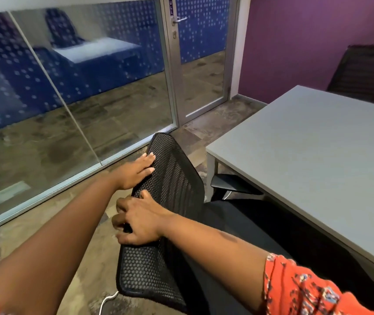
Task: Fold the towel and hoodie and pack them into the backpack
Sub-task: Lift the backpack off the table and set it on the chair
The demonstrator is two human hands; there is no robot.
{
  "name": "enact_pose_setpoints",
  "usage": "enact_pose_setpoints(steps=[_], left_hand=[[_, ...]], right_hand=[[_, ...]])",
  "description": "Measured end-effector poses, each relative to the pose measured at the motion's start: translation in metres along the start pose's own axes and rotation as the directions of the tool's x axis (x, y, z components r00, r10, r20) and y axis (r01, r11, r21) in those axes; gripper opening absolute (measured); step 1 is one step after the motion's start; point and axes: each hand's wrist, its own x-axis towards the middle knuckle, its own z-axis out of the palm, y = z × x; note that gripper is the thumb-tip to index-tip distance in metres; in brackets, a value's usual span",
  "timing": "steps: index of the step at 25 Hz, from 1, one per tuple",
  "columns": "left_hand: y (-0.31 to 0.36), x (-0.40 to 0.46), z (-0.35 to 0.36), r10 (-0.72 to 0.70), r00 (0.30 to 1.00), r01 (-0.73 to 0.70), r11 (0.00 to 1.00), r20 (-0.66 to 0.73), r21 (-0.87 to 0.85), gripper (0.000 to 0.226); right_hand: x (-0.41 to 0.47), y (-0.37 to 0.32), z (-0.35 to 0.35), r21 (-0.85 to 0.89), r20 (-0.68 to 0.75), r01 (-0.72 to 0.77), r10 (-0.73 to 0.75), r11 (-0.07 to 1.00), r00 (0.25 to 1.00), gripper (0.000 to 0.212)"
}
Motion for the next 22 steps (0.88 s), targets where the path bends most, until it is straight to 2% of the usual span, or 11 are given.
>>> enact_pose_setpoints(steps=[2, 4, 6, 9, 11, 14, 17, 20, 22], left_hand=[[0.002, 0.004, 0.007, 0.006, 0.999, -0.008, 0.998, 0.038, 0.069, 0.058], [0.007, 0.007, 0.014, 0.025, 1.000, -0.025, 0.997, 0.008, 0.078, 0.061], [0.012, 0.010, 0.022, 0.042, 0.999, -0.040, 0.997, -0.022, 0.060, 0.063], [0.026, 0.015, 0.035, 0.061, 0.996, -0.060, 0.998, -0.067, 0.016, 0.079], [0.036, 0.017, 0.044, 0.070, 0.992, -0.070, 0.998, -0.107, -0.002, 0.078], [0.058, 0.019, 0.055, 0.090, 0.987, -0.086, 0.996, -0.136, 0.030, 0.063], [0.082, 0.021, 0.066, 0.101, 0.984, -0.096, 0.994, -0.146, 0.045, 0.061], [0.109, 0.020, 0.078, 0.169, 0.977, -0.150, 0.978, -0.127, 0.148, 0.080], [0.127, 0.020, 0.084, 0.243, 0.964, -0.210, 0.946, -0.112, 0.248, 0.095]], right_hand=[[-0.014, 0.000, 0.002, 0.019, -0.039, 0.048, -0.048, 0.999, 0.998, 0.019], [-0.029, 0.000, 0.004, 0.045, -0.053, 0.070, -0.068, 0.996, 0.996, 0.015], [-0.042, 0.001, 0.003, 0.062, -0.036, 0.087, -0.085, 0.994, 0.996, 0.014], [-0.063, 0.003, -0.003, 0.102, 0.007, 0.105, -0.106, 0.989, 0.994, 0.016], [-0.078, 0.004, -0.006, 0.123, 0.038, 0.085, -0.090, 0.989, 0.995, 0.018], [-0.100, 0.004, -0.010, 0.108, 0.075, 0.035, -0.043, 0.994, 0.996, 0.022], [-0.125, 0.008, -0.017, 0.075, 0.065, -0.016, 0.011, 0.997, 0.998, 0.025], [-0.155, 0.005, -0.016, 0.048, -0.015, -0.126, 0.127, 0.991, 0.992, 0.028], [-0.171, 0.001, -0.009, 0.033, -0.125, -0.259, 0.261, 0.965, 0.957, 0.019]])
